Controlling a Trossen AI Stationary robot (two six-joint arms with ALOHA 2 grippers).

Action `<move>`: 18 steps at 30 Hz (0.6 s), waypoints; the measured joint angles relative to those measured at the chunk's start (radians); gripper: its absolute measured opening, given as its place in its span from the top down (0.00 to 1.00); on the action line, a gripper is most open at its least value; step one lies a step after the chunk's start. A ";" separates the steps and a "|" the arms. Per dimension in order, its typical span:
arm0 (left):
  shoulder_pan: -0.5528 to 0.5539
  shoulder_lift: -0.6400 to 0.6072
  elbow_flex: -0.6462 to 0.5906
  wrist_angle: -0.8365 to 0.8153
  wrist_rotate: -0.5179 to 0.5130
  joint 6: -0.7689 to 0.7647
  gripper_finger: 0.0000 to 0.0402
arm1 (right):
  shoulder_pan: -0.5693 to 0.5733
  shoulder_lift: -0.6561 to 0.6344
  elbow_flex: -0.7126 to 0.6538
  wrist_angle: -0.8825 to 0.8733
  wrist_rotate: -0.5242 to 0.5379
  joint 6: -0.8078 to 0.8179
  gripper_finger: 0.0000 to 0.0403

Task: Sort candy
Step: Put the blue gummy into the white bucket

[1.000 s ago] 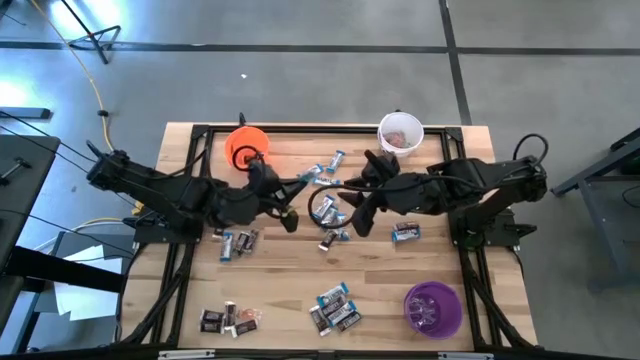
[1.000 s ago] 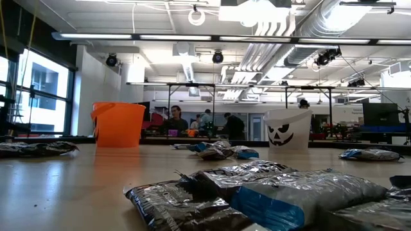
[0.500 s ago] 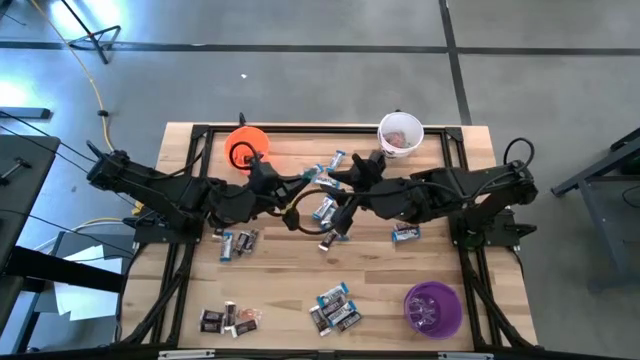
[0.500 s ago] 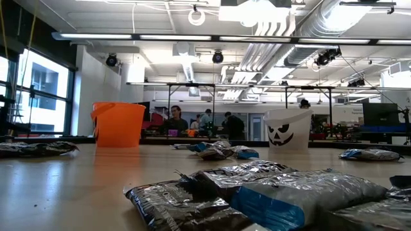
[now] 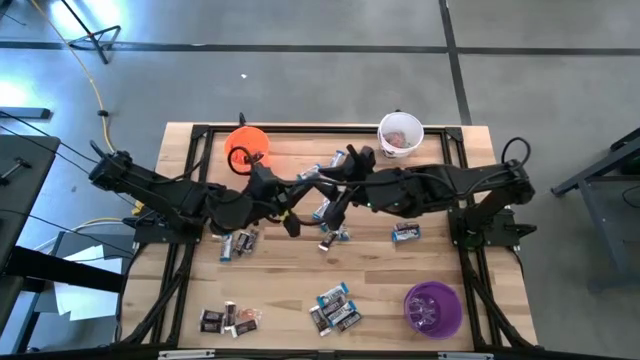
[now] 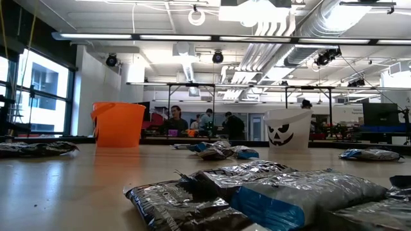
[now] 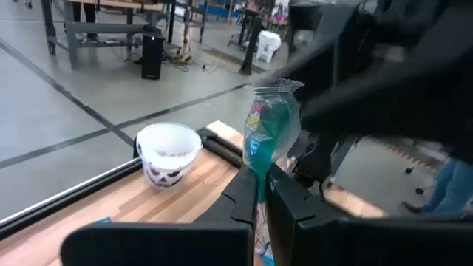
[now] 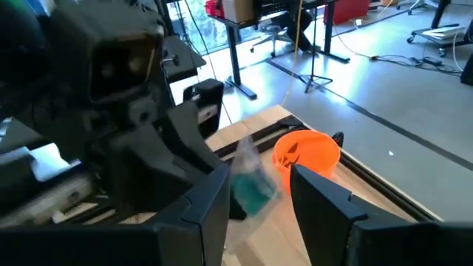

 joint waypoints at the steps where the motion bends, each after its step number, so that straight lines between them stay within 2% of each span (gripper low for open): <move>1: 0.000 0.001 0.001 0.005 -0.002 0.000 1.00 | 0.000 0.003 0.000 0.008 -0.011 -0.003 0.66; 12: -0.003 0.011 0.000 0.011 -0.001 0.001 1.00 | -0.007 0.023 0.000 0.048 -0.066 -0.011 0.68; 15: -0.005 0.011 0.000 0.012 -0.001 0.001 1.00 | -0.007 0.023 0.000 0.048 -0.070 -0.012 0.75; 18: -0.005 0.011 0.000 0.012 -0.001 0.001 1.00 | -0.007 0.023 0.000 0.047 -0.069 -0.012 0.88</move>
